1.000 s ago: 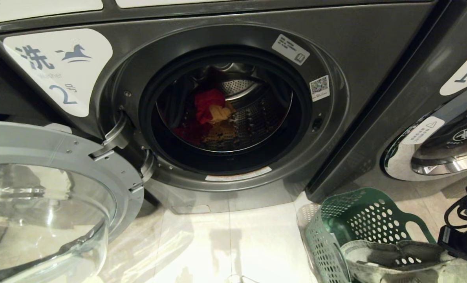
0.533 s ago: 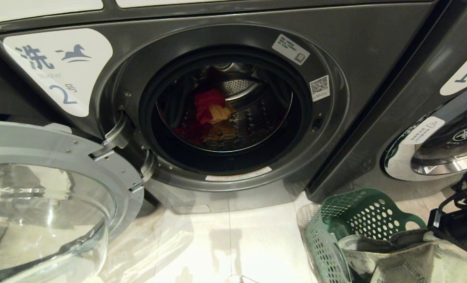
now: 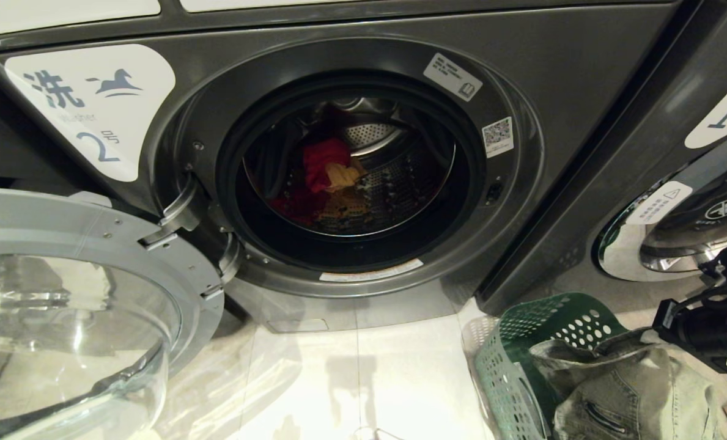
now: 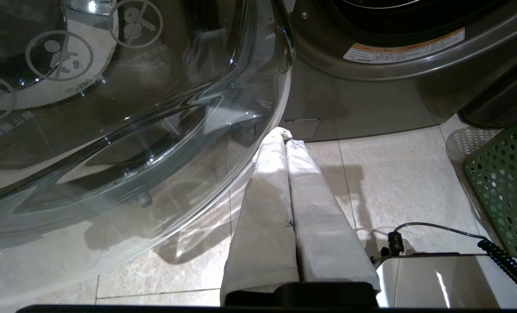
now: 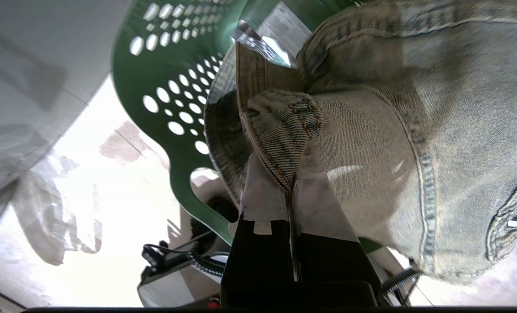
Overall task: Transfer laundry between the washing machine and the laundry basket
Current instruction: Pick a cloth and place it into the basket
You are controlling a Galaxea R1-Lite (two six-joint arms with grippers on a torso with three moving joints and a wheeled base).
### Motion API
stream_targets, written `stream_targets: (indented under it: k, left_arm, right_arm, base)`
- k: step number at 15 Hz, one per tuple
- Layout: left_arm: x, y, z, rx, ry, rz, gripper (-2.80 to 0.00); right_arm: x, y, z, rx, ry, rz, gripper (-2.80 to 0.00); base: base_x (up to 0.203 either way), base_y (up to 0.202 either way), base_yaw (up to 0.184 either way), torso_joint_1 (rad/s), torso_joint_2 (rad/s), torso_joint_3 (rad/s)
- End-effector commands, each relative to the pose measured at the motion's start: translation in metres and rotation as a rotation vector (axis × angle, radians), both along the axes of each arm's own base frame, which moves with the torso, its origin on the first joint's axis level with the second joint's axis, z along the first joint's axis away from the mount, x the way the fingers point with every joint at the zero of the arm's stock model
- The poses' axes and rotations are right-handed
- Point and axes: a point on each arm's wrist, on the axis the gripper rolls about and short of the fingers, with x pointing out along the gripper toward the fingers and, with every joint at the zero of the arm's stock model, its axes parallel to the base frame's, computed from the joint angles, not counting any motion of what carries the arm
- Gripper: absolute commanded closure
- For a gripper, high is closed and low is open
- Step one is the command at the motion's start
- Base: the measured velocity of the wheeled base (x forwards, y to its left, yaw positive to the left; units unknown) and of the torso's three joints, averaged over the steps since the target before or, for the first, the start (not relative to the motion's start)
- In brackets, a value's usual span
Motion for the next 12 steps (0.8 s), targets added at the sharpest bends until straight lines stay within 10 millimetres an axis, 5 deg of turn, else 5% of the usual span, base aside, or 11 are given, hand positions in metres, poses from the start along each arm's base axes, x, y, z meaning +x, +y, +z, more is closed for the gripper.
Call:
stream_targets:
  k: [1,6,7,12]
  left_arm:
    - [0.0001,0.0000,0.0001,0.000,0.001,0.000,0.00]
    - [0.0001,0.0000,0.0001,0.000,0.001,0.000,0.00]
    - [0.0001,0.0000,0.0001,0.000,0.001,0.000,0.00]
    - [0.0001,0.0000,0.0001,0.000,0.001,0.000,0.00]
  right_arm:
    - [0.0024,0.0013,0.0028,0.013,-0.033,0.000,0.00]
    - [0.0038,0.0067,0.0011,0.026,-0.033,0.028,0.00]
    - [0.0036,0.0073,-0.0001,0.026,-0.028,0.031,-2.68]
    - [0.0053,0.0108,-0.0032,0.029,-0.015,0.045,-2.80]
  base:
    - [0.000,0.000,0.000,0.000,0.00,0.000]
    - [0.000,0.000,0.000,0.000,0.00,0.000]
    - [0.000,0.000,0.000,0.000,0.00,0.000]
    - [0.000,0.000,0.000,0.000,0.00,0.000]
